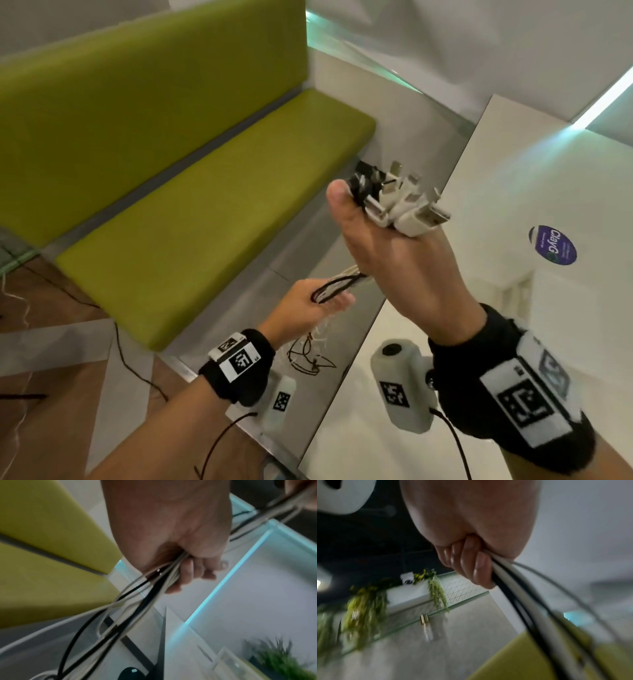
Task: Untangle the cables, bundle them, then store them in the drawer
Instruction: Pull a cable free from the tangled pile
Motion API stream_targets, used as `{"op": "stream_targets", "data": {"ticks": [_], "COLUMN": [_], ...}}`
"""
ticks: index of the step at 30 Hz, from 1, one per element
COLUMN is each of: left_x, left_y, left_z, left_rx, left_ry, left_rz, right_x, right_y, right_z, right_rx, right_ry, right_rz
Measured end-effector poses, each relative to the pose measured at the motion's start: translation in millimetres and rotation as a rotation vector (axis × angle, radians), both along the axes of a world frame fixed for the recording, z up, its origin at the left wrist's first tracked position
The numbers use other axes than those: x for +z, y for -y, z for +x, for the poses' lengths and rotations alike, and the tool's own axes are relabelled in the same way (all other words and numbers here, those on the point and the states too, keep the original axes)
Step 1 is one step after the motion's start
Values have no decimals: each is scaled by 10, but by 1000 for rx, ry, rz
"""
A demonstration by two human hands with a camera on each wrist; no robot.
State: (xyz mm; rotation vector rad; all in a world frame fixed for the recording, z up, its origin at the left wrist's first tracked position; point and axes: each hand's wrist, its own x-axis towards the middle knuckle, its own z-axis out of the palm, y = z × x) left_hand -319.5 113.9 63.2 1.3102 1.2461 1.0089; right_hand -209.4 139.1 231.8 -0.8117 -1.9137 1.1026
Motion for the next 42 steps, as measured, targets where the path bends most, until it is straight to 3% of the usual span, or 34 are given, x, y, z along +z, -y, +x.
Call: {"op": "stream_targets", "data": {"ticks": [6,10,15,19,21,24,28,31,33,36,39,42], "left_x": [-580,-1294,-1787,-2435,-2379,-1912,-1362,-873,-638,-645,-884,-1145], "left_y": [140,385,567,964,1019,735,205,-80,-183,-268,-314,-352], "left_z": [55,-249,-683,-1174,-1230,-1165,-1030,-817,-626,-315,-21,113], "left_rx": [139,50,-32,-58,-66,-10,62,-84,-163,-264,-420,-414], "left_ry": [-40,-486,-776,-1037,-1052,-981,-691,-403,-306,-346,-507,-618], "left_rz": [-128,-405,-742,-945,-985,-939,-713,-485,-396,-339,-308,-373], "right_x": [50,239,256,443,497,438,316,270,249,260,317,302], "right_y": [59,55,108,118,88,96,116,89,72,64,52,29], "right_z": [-4,75,97,171,181,127,6,-64,-76,-75,-43,59], "right_rx": [22,-28,-38,-98,-105,-59,-27,-23,-25,-18,13,124], "right_ry": [32,26,88,28,8,37,57,78,68,5,-41,-117], "right_rz": [36,149,159,312,339,263,171,136,71,52,75,20]}}
